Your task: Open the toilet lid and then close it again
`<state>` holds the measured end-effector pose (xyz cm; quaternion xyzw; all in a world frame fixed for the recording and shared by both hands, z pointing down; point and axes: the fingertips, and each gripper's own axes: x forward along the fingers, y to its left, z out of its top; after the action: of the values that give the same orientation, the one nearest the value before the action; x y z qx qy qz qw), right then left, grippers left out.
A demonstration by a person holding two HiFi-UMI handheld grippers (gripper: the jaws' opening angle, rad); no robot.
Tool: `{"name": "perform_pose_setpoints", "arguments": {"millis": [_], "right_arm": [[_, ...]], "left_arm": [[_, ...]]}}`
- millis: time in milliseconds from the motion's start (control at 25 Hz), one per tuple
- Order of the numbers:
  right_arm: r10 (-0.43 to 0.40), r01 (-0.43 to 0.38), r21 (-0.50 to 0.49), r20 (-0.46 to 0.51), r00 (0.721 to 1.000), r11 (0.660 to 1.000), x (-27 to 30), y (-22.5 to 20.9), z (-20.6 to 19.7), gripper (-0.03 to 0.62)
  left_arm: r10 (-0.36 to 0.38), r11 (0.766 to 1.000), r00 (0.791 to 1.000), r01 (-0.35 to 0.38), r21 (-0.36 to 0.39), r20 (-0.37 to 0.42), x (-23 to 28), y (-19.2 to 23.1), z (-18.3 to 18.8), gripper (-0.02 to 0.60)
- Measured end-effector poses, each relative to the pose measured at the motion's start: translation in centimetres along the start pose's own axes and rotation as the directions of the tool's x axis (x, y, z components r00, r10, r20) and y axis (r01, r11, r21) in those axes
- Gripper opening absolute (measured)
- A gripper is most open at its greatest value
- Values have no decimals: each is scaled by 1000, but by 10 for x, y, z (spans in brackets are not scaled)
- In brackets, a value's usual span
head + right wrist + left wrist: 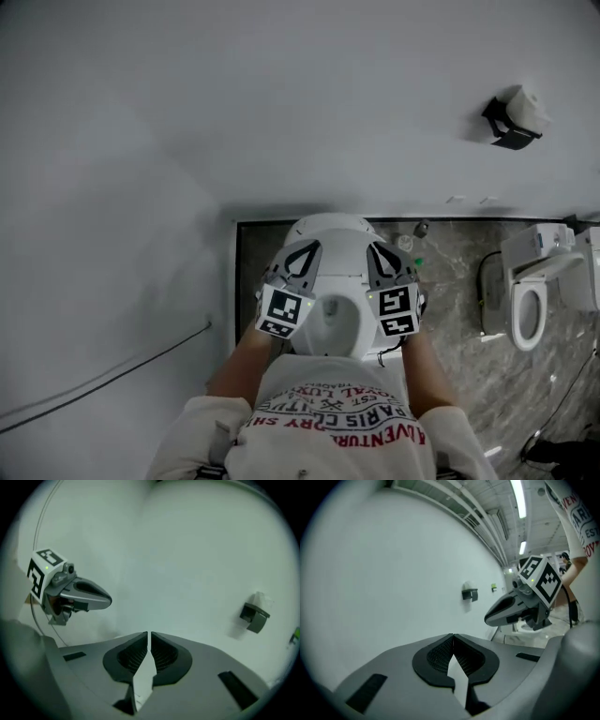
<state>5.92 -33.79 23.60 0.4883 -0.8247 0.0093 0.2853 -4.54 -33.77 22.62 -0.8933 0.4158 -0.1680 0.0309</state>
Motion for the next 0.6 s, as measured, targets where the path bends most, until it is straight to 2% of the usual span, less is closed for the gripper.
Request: {"name": "perform_pose_setpoints", "arguments": {"millis": [80,160,240,320,400,600], "right_arm": [[-19,16,99,29,999,995,-15,3,8,29],[-35,25,178,54,998,984,-26,6,13,23],[-34,13,263,73,997,965,-35,9,14,18],[-36,0,341,99,994,940,-46,12,15,17],[-58,4,369,134,989,929,-57,14,21,17],[-81,27,307,165,983,951,-73,22,33,15]], "left_arm": [[41,996,998,-36,-86,51,-17,5,14,8],[71,982,993,-53,-183,98,-29,11,27,8],[87,970,987,-53,-236,136,-38,15,41,8],[81,972,984,-43,-231,160,-47,11,52,7],[73,976,981,-34,-214,178,-56,2,61,7],[118,970,977,-76,-231,177,-72,-11,60,6]]}}
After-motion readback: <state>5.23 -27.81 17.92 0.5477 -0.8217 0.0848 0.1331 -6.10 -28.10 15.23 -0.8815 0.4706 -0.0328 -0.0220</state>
